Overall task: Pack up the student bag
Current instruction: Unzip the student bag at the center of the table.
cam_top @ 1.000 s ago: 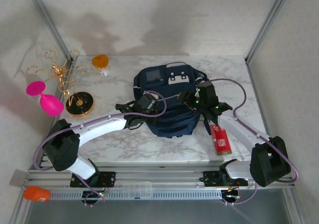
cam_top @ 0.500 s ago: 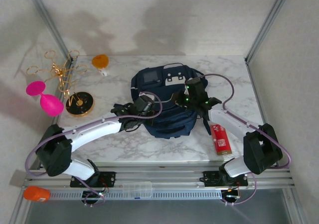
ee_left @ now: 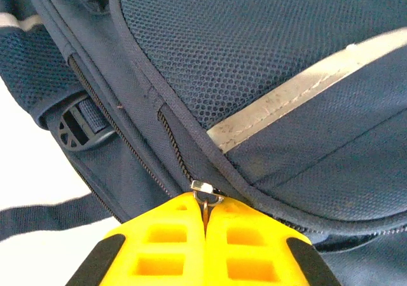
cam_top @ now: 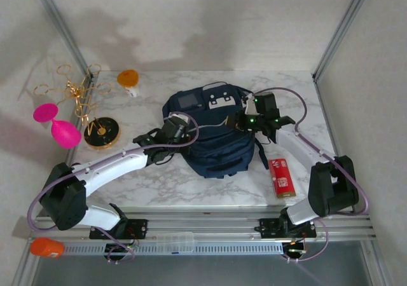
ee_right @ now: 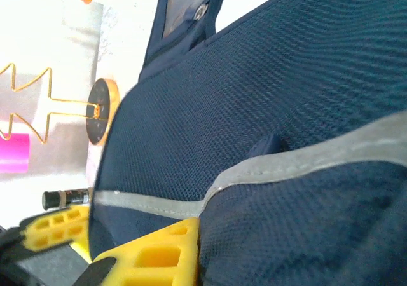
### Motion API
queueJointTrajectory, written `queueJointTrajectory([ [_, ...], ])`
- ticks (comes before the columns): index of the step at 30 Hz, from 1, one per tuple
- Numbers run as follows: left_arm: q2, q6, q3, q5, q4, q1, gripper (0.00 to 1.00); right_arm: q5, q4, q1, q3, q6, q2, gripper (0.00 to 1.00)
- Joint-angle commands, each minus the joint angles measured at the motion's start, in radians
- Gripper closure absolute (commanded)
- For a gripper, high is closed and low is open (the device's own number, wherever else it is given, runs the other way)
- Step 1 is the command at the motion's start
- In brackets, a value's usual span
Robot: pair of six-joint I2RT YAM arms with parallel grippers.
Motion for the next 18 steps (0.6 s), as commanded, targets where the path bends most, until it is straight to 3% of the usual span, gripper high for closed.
queueJointTrajectory([
  [1,0.045,0.075,0.052,-0.113,0.028,0.084,1.00,-0.016,0.017,0.013,0.074,-0.113,0.038,1.00],
  [4,0.104,0.076,0.111,-0.110,-0.023,0.090,1.00,-0.016,0.048,0.018,0.091,-0.102,0.065,1.00],
  [8,0.073,0.056,0.065,-0.055,0.013,0.082,1.00,0.041,0.048,0.013,0.120,-0.114,0.097,1.00],
  [10,0.055,0.025,0.048,-0.037,0.007,0.081,0.99,0.067,0.009,0.012,0.141,-0.121,0.106,0.78],
  [12,0.026,-0.006,0.019,0.015,0.016,0.079,0.81,0.068,-0.023,0.014,0.139,-0.130,0.087,0.62],
  [16,-0.072,-0.067,-0.034,0.033,0.019,0.049,0.60,0.154,-0.097,0.009,0.056,-0.131,-0.032,0.44],
  [18,-0.128,-0.145,-0.045,0.016,0.007,0.025,0.44,0.195,-0.125,0.004,-0.012,-0.114,-0.119,0.26],
])
